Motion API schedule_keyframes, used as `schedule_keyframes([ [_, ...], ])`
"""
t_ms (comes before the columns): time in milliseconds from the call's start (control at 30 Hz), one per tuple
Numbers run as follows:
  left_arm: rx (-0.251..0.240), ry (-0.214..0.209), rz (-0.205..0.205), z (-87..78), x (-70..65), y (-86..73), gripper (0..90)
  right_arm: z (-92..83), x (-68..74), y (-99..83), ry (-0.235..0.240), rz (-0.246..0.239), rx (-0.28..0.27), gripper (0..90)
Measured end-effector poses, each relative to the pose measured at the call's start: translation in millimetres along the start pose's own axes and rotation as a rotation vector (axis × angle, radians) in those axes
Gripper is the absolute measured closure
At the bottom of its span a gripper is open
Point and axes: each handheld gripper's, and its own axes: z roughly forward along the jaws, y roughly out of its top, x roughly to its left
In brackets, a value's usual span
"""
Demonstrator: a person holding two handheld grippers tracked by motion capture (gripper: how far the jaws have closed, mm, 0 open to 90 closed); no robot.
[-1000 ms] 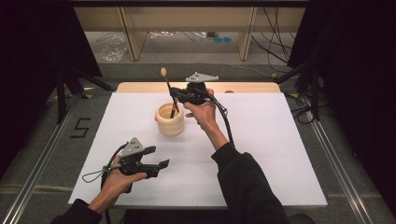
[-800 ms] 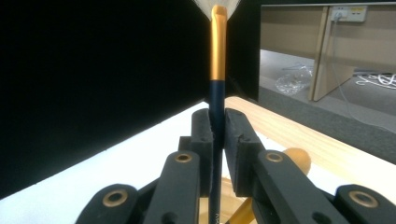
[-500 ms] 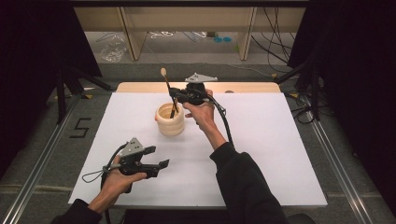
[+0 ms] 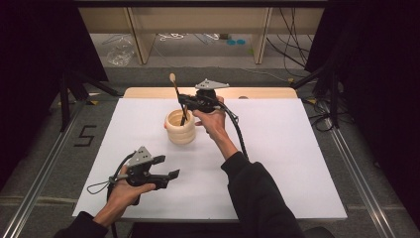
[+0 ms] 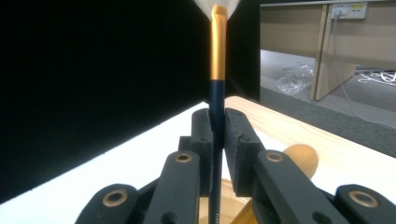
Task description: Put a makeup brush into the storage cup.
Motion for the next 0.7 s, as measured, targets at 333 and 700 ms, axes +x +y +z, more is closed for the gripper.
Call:
schedule_keyframes([
  [333,0.0,-0.001,-0.003,0.0,-0.4,0.0,23.2,4.4,2.1,-3.9,-0.003,-0.002,0.006,83.3],
  [700,0.001,-0.002,-0.003,-0.2,-0.3,-0.1,23.2,9.4,4.1,-9.1,-0.001,-0.009,0.024,83.3],
])
